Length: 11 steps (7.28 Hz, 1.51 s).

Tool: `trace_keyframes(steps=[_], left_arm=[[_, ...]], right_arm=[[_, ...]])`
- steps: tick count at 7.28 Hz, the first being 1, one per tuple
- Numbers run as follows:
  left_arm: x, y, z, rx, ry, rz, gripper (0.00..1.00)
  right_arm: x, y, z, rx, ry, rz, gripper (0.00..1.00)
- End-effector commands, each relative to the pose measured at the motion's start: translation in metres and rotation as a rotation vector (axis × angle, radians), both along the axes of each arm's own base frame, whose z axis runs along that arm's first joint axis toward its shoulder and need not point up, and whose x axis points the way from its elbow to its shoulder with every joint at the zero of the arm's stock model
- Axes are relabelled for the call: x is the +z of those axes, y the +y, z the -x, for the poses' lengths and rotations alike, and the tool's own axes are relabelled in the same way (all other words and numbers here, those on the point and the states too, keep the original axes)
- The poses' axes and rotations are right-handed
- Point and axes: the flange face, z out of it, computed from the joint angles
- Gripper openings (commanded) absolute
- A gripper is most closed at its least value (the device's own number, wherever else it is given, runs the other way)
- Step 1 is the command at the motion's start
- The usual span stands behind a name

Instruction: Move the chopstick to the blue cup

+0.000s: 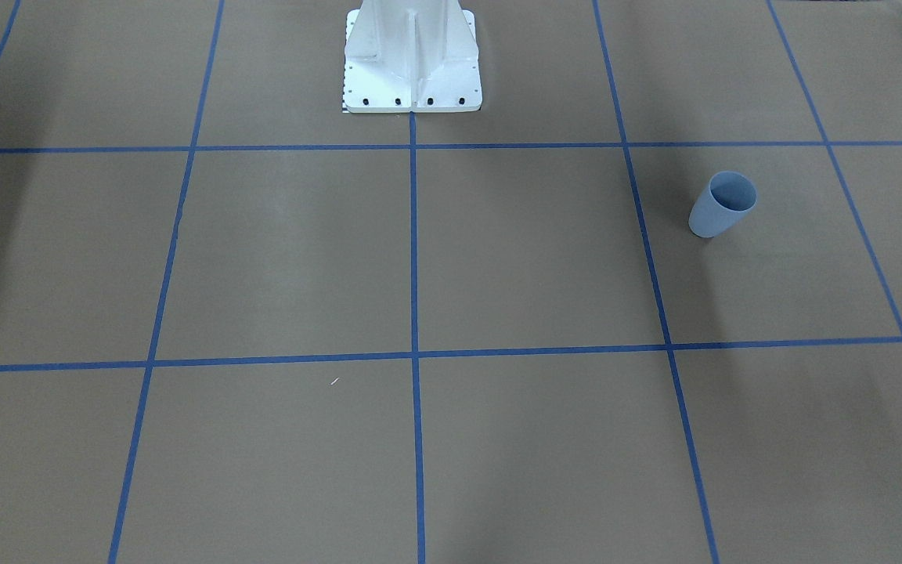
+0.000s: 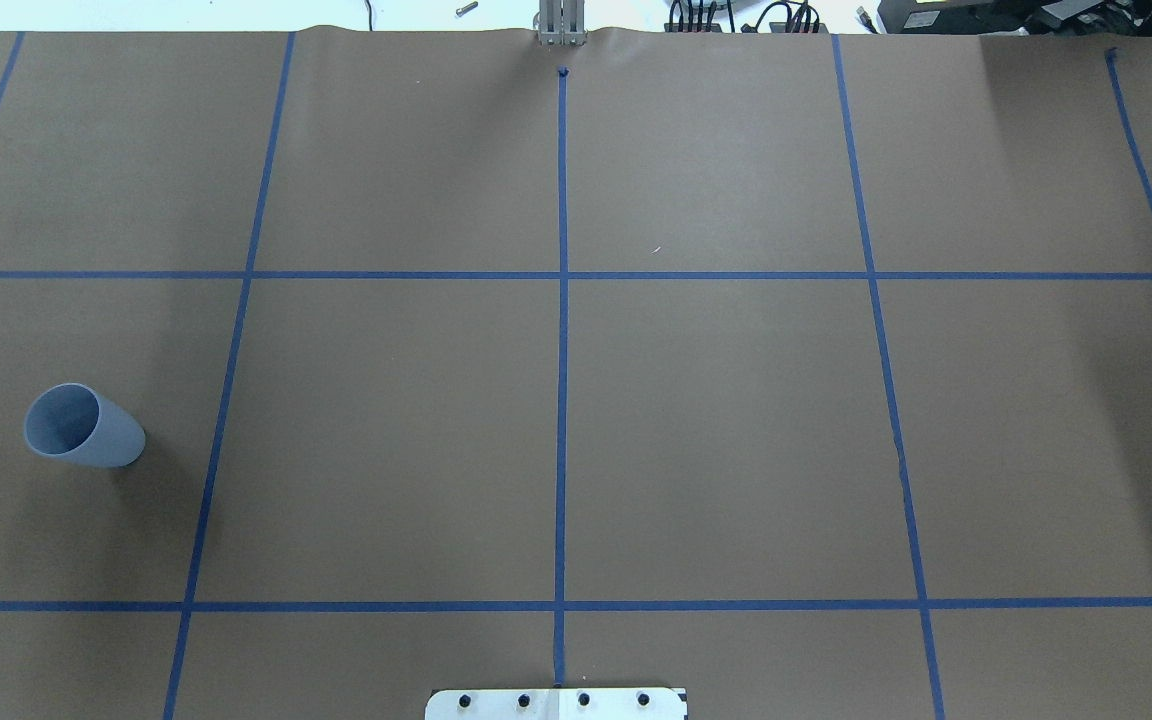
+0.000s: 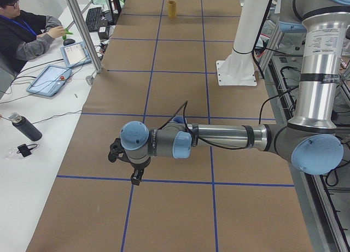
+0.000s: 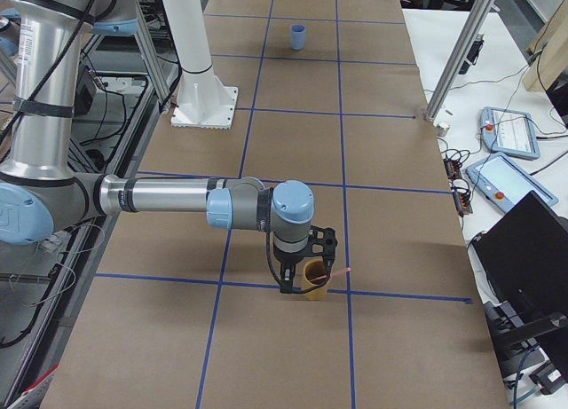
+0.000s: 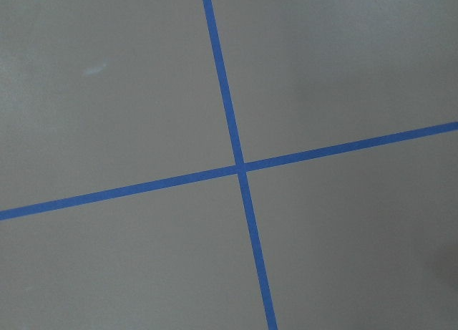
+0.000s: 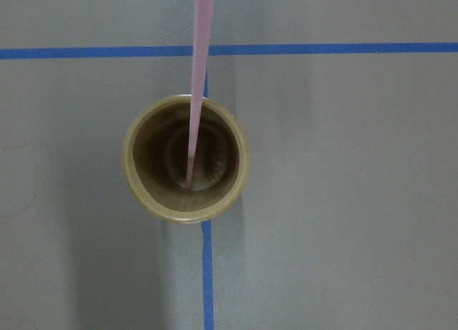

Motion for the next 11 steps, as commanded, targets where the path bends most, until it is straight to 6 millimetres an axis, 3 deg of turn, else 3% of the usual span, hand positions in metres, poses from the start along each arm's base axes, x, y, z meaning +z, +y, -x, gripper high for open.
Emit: trace_keyframes(steps=[1,3,7,9,11], left_arm=[[-0.001,0.000,0.000,0.000,-0.003,-0.005,0.99],[-0.010,-0.003,0.000,0.001,0.002,-0.023,0.99],[-0.051,-0.014,-0.002,0.005,0.000,-0.151,0.99],[-0.062,-0.017,-0.003,-0.024,0.023,-0.141,0.98],[-0.079,-0.004,-0.007,-0.020,0.098,-0.204,0.99]], right_arm=[[-0.003,-0.001,0.000,0.000,-0.001,-0.006,1.00],[-0.009,-0.002,0.001,-0.002,-0.001,-0.019,1.00],[-0.008,-0.012,0.007,-0.004,-0.009,-0.132,1.00],[-0.012,-0.005,0.011,-0.023,-0.079,-0.201,1.00],[-0.037,-0.014,0.013,0.005,-0.102,-0.279,1.00]])
